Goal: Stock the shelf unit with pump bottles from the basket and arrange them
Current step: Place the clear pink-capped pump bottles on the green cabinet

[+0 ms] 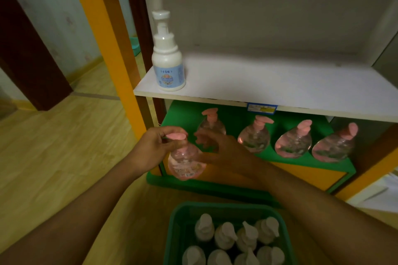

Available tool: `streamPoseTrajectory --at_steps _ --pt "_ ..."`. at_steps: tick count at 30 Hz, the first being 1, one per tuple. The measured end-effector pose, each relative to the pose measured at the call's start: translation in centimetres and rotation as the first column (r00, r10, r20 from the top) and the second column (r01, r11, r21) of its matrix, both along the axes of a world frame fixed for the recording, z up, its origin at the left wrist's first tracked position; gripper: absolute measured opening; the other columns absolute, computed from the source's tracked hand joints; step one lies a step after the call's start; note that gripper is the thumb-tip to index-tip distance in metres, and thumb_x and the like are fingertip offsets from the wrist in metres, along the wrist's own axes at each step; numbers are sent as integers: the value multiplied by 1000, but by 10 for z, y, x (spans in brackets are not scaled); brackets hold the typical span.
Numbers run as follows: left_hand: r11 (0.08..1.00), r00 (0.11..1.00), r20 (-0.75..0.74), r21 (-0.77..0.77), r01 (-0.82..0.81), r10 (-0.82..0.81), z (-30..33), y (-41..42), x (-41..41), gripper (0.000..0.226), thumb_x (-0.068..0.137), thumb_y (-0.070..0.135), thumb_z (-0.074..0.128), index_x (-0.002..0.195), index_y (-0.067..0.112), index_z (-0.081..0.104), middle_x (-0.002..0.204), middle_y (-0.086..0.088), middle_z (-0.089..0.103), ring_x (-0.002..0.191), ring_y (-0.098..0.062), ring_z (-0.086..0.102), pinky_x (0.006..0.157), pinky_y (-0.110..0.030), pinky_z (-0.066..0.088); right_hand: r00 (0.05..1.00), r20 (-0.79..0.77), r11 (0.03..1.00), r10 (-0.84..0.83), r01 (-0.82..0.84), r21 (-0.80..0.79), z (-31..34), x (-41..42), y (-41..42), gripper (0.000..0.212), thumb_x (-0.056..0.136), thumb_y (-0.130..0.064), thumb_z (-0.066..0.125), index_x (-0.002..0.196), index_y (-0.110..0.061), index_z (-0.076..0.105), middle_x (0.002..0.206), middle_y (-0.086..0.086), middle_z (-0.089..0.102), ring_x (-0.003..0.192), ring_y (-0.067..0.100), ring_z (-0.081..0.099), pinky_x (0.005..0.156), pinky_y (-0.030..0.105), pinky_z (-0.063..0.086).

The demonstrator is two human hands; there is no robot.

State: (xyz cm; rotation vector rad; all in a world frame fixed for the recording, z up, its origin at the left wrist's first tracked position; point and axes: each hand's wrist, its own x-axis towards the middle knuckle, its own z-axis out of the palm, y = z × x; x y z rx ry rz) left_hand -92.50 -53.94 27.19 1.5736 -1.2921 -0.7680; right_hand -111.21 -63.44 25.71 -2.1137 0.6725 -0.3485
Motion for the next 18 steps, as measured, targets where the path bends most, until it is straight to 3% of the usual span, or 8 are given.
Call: streamPoseTrajectory --at_steps 5,10,14,18 --pt "1000 1000 12 -13 12 -11 8 1 -2 20 78 14 69 97 23 70 99 7 71 92 -4 67 82 -20 54 999 43 997 -31 34 -65 -8 10 20 59 76 -40 73 129 -27 50 130 -8 57 111 7 54 94 30 50" --pt "999 999 -14 -19 32 -32 12 4 -2 22 77 8 70 92 24 71 93 6 73 89 -7 68 81 -22 55 999 40 1000 2 -2 -6 -8 25 24 63 70 -41 78 126 -29 51 123 -9 61 105 7 59 88 26 51" --pt "999 999 -4 -28 45 -45 17 8 -1 21 77 9 70 96 18 72 94 6 74 87 -4 68 77 -17 54 999 41 999 23 -25 43 -1 34 23 51 74 -37 76 120 -31 55 113 -13 65 99 4 62 86 25 54" --pt "999 999 35 -37 29 -28 22 12 0 21 77 7 71 97 13 72 94 6 72 84 3 66 72 -10 50 999 41 1000 14 -14 3 0 41 22 55 73 -36 76 124 -28 54 117 -8 65 102 7 62 88 31 55"
